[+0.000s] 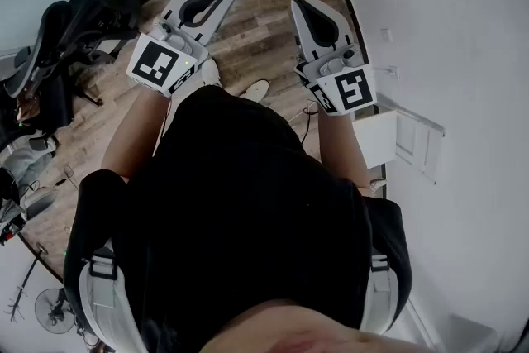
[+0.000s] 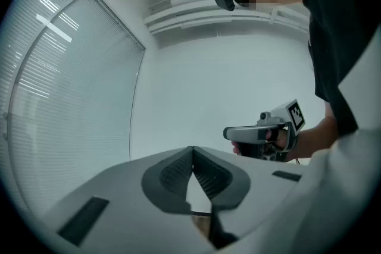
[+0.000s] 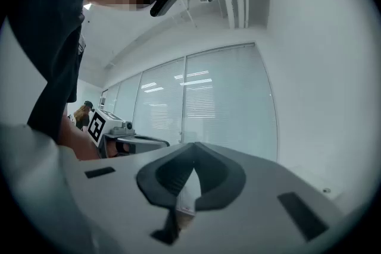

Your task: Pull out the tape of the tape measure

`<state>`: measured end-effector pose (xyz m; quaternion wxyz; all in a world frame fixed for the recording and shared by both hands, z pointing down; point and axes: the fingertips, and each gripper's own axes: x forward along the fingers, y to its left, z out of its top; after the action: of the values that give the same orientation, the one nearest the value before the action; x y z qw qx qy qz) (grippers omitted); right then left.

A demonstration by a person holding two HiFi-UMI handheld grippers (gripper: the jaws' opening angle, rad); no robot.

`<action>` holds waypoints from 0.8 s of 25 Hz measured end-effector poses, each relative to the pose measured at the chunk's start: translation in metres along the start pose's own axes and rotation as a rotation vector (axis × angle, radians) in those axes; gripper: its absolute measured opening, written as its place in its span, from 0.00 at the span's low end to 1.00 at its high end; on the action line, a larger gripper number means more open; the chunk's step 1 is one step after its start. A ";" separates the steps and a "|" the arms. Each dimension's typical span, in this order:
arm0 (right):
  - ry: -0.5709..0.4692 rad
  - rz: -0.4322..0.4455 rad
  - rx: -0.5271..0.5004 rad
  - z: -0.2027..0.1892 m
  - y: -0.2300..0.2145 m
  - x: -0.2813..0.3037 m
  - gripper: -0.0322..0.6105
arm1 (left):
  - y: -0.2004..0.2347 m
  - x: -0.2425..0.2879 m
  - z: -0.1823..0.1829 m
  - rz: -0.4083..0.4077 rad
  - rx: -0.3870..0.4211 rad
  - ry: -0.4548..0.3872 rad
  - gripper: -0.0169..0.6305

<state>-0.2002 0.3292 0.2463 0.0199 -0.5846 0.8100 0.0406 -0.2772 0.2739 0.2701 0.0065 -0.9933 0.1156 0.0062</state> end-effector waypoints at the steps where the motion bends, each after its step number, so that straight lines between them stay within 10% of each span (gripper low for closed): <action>1: 0.002 0.003 0.002 -0.002 0.000 0.000 0.04 | 0.000 0.001 -0.001 0.001 -0.001 0.002 0.04; 20: 0.046 0.011 0.057 -0.024 -0.003 -0.003 0.06 | -0.003 0.003 -0.016 -0.003 -0.010 0.037 0.04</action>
<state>-0.1961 0.3289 0.2701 0.0178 -0.5802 0.8143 0.0042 -0.2735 0.2757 0.2858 -0.0007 -0.9934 0.1140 -0.0117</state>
